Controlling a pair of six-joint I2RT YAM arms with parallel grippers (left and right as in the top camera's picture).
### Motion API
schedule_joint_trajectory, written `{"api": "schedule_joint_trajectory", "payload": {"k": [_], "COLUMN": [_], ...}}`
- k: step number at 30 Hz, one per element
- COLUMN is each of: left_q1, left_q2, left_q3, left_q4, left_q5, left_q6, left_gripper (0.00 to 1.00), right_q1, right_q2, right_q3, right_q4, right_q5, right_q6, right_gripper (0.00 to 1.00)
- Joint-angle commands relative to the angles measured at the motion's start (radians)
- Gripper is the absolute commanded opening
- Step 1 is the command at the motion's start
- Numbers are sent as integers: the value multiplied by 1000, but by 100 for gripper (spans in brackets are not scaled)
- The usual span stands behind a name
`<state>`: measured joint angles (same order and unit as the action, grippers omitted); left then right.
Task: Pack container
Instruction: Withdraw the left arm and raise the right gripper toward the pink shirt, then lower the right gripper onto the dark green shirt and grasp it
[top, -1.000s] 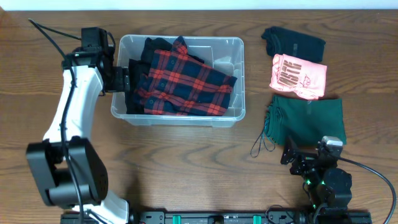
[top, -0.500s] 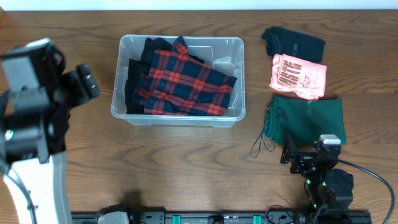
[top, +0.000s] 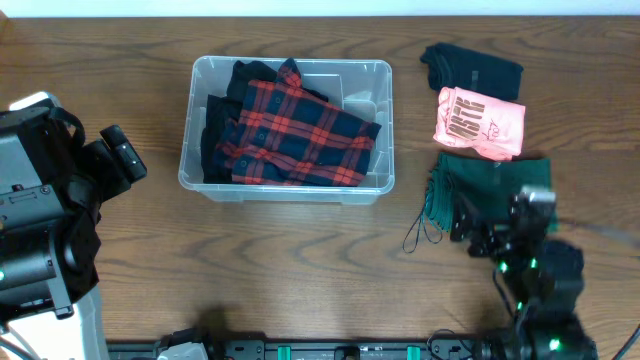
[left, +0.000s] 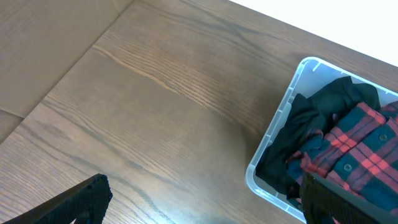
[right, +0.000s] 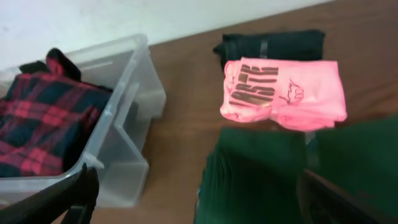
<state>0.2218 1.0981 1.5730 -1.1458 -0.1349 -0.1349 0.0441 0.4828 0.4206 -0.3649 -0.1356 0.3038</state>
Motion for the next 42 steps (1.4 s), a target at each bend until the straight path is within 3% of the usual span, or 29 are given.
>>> {"api": "schedule_joint_trajectory", "payload": {"k": [1,8,15,18,24,28,33,42], "left_q1": [5,5,5,5,5,5,5,5], "left_q2": [4,6,6,6,6,6,6,6], "left_q3": [2,2,2,2,2,2,2,2], "left_q4": [-2,-2,-2,-2,-2,-2,-2,-2], "left_q5": [-8,-8,-8,-8,-8,-8,-8,-8], "left_q6": [-13,-13,-13,-13,-13,-13,-13,-13], "left_gripper": [98,98,98,98,98,98,98,98], "right_q1": [-12,-131,-349,-479,-657,-724,-730,-721], "right_q2": [207,663,907,993,1121,1217,1334,1478], "right_q3": [178,584,749,795,844,845,845,845], "right_q4": [-78,-301,-383,-417,-446,-521,-575,-568], "right_q5": [14,13,-108,-233,-296,-362,-402,-331], "right_q6": [-41,-98,-373,-487,-610,-716,-826,-862], "right_gripper": [99,99,99,99,99,99,99,99]}}
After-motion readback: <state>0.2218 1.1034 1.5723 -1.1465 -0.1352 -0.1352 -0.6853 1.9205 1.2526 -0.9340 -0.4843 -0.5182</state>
